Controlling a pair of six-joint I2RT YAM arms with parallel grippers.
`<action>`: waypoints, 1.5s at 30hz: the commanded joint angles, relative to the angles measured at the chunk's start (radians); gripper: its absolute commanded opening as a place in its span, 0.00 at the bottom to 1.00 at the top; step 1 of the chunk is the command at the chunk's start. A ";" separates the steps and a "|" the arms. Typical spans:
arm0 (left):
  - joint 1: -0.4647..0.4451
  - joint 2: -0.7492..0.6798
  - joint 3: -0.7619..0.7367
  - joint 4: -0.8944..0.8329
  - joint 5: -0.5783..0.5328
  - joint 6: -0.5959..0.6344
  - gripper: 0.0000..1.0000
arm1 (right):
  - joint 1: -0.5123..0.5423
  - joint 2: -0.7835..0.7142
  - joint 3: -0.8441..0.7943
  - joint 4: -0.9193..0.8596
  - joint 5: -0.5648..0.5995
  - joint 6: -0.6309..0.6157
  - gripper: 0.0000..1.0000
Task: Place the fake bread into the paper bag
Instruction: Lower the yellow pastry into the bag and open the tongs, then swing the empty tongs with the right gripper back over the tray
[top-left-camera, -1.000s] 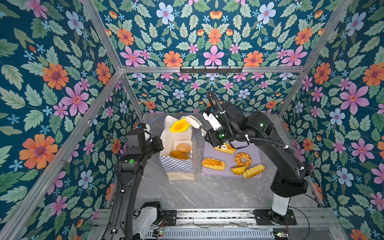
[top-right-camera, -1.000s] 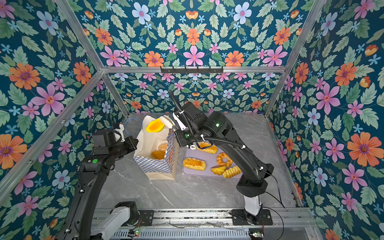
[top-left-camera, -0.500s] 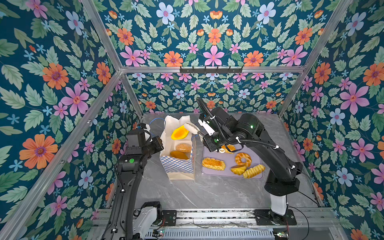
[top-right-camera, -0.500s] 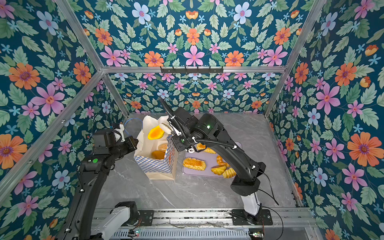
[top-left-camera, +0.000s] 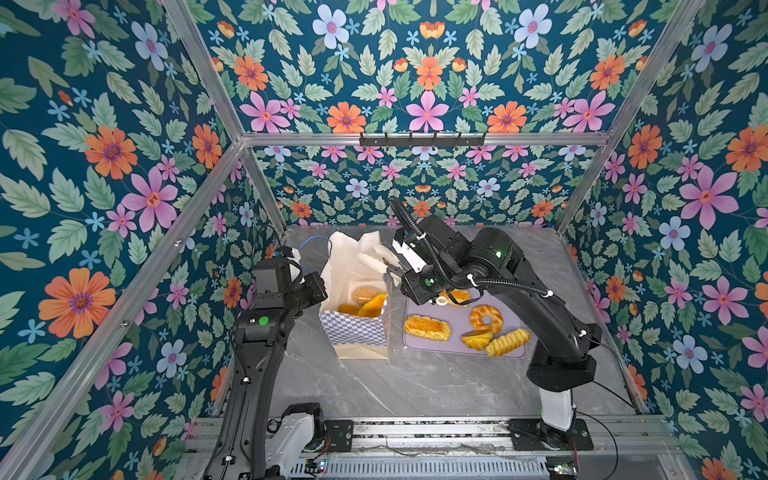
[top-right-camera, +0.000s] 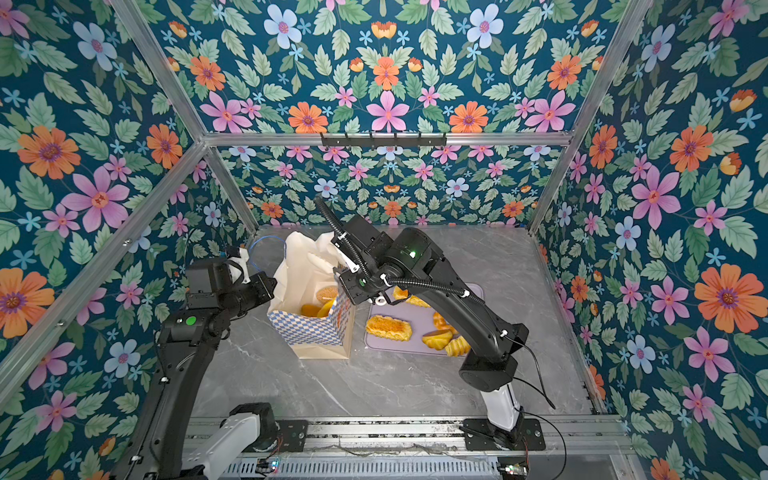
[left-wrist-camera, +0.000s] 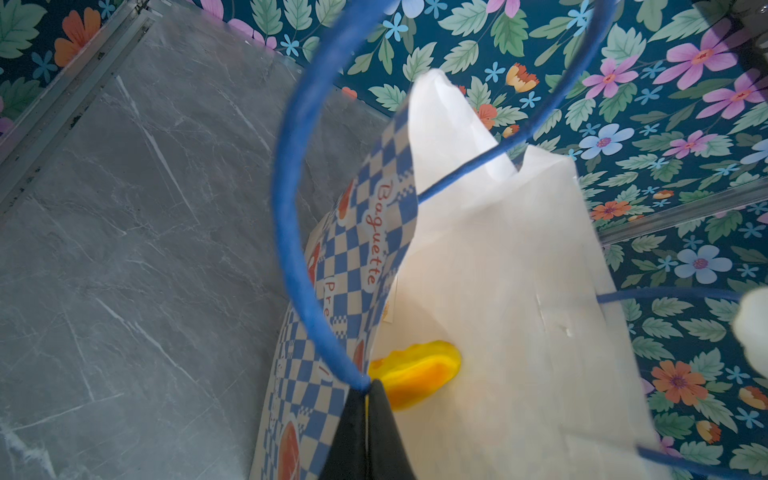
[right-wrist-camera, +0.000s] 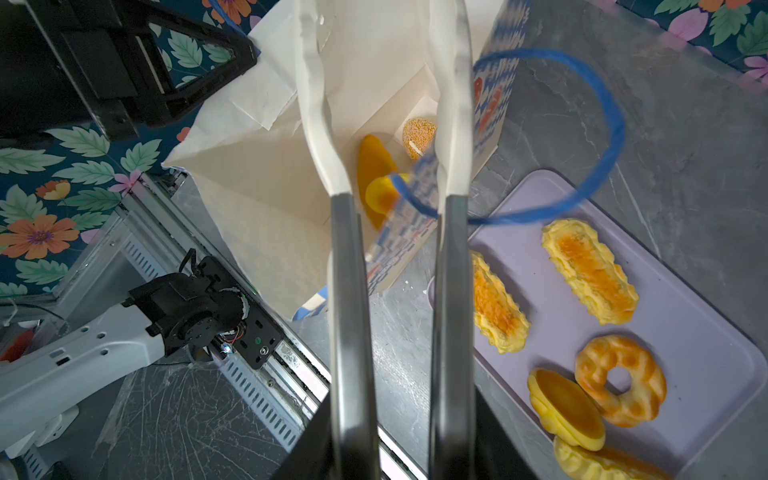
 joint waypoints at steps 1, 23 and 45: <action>-0.001 0.002 0.006 0.008 -0.001 0.000 0.07 | 0.000 -0.006 0.001 0.031 0.002 -0.001 0.39; 0.000 -0.001 0.007 0.010 0.001 -0.002 0.28 | -0.122 -0.369 -0.428 0.244 0.084 0.059 0.39; 0.000 0.017 -0.003 0.033 0.018 -0.015 0.28 | -0.543 -0.799 -1.414 0.518 -0.192 0.197 0.41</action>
